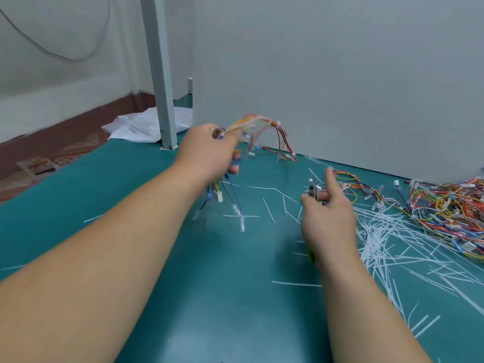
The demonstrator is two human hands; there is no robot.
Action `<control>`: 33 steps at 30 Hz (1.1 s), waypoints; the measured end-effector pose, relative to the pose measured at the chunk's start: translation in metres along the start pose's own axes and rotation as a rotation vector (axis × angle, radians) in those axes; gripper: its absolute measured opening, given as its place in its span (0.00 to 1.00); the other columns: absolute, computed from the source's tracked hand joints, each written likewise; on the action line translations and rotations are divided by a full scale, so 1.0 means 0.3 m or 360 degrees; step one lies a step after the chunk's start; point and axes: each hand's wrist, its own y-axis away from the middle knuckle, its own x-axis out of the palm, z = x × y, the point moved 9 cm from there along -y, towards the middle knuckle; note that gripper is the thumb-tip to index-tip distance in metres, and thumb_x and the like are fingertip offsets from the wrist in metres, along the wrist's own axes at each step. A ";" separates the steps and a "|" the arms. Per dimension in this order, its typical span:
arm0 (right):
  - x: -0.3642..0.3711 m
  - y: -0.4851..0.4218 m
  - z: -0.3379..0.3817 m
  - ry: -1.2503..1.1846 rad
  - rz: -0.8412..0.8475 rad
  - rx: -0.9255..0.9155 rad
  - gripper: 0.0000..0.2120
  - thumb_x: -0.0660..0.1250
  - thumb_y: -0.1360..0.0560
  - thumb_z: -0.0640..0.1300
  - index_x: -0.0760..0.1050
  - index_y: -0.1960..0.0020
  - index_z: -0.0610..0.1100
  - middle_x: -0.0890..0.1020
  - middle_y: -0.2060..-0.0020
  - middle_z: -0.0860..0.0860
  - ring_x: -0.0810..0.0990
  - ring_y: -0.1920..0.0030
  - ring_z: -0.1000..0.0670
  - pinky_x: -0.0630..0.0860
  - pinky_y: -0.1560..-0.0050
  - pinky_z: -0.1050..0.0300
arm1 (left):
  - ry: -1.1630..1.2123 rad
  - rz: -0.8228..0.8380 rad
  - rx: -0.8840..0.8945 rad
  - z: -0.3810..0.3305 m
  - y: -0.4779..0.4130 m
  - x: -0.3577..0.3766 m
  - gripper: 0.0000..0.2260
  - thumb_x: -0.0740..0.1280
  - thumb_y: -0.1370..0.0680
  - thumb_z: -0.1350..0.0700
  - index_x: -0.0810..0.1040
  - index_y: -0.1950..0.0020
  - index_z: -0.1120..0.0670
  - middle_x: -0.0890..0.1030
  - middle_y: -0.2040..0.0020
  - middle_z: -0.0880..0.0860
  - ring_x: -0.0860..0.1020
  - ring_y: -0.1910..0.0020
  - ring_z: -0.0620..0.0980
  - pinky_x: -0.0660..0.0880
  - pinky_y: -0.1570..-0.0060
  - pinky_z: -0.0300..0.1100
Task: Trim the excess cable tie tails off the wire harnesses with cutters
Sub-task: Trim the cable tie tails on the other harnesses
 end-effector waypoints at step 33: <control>0.195 0.097 0.039 -0.2072 0.0907 0.0687 0.07 0.63 0.22 0.47 0.78 0.51 0.47 0.71 0.69 0.55 0.63 0.74 0.57 0.55 0.73 0.65 | 0.0502 0.0257 -0.0302 0.067 0.123 0.110 0.03 0.70 0.19 0.57 0.80 0.46 0.52 0.82 0.55 0.51 0.86 0.64 0.49 0.78 0.71 0.37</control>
